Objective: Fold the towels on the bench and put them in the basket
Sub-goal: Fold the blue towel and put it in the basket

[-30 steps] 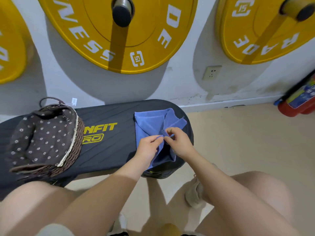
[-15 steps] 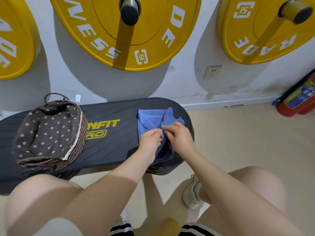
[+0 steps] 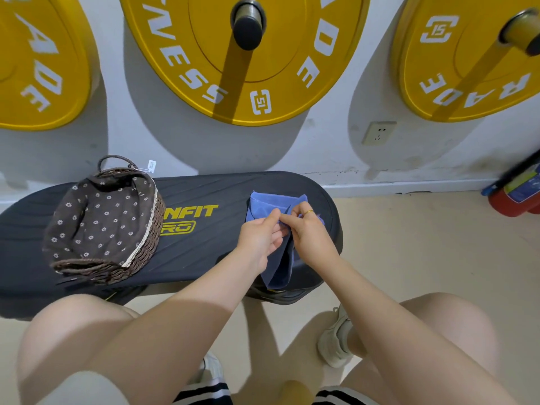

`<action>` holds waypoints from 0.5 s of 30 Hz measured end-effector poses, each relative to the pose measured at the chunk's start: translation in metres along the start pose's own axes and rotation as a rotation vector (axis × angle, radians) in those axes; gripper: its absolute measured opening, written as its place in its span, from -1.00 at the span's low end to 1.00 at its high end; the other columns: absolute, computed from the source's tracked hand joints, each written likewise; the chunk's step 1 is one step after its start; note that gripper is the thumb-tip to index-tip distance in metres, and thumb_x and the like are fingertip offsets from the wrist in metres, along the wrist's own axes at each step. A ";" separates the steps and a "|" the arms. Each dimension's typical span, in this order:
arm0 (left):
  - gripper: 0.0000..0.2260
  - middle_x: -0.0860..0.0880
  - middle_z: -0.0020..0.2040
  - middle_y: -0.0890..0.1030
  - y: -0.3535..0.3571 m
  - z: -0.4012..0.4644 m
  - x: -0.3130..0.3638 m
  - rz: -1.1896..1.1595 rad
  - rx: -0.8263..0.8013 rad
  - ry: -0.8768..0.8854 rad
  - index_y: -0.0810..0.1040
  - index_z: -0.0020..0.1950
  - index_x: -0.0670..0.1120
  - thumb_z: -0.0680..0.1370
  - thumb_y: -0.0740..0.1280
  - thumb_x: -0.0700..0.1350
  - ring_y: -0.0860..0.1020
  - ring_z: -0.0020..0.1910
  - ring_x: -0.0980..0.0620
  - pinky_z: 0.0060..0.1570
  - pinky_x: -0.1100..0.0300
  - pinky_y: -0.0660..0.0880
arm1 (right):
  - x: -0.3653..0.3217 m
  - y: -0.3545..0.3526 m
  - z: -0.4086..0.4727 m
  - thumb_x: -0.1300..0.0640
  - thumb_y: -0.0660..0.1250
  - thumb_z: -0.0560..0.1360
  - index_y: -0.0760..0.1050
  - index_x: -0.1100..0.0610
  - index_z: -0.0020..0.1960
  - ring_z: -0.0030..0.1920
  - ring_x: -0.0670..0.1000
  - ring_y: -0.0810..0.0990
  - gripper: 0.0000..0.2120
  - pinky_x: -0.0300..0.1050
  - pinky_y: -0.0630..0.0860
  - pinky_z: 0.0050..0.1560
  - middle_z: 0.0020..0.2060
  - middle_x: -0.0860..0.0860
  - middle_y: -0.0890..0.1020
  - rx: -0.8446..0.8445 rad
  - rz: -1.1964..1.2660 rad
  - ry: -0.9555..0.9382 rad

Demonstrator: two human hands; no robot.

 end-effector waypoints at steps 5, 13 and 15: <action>-0.91 -0.01 -0.13 0.63 -0.007 -0.003 0.004 -0.043 -0.010 -0.009 0.55 -0.08 -0.09 0.55 0.32 -0.08 0.60 -0.17 0.14 -0.16 0.31 0.49 | -0.009 -0.001 0.001 0.30 0.28 0.50 0.58 0.13 0.06 -0.26 -0.20 0.40 -0.81 -0.52 0.33 -0.19 -0.24 -0.06 0.44 -0.009 0.024 -0.110; -0.91 0.03 -0.20 0.62 -0.008 -0.011 0.024 0.110 0.007 0.141 0.54 -0.02 -0.09 0.58 0.24 -0.18 0.59 -0.23 0.17 -0.13 0.32 0.46 | -0.021 -0.012 0.003 0.33 0.31 0.47 0.54 0.16 0.15 -0.23 -0.10 0.48 -0.73 -0.44 0.40 -0.11 -0.19 -0.04 0.50 0.039 0.087 -0.110; -0.87 0.03 -0.17 0.62 -0.008 -0.014 0.028 0.094 -0.001 0.180 0.54 -0.08 -0.05 0.59 0.22 -0.19 0.59 -0.19 0.16 -0.09 0.31 0.45 | -0.023 -0.012 0.001 0.32 0.27 0.49 0.50 0.14 0.22 -0.22 -0.18 0.44 -0.68 -0.53 0.33 -0.16 -0.12 -0.03 0.47 0.081 0.041 -0.113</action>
Point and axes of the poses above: each hand's wrist, its own z-axis towards the middle knuckle, its own y-axis out of the palm, x = y × z, the point moved 4 cm from there along z, towards the middle knuckle
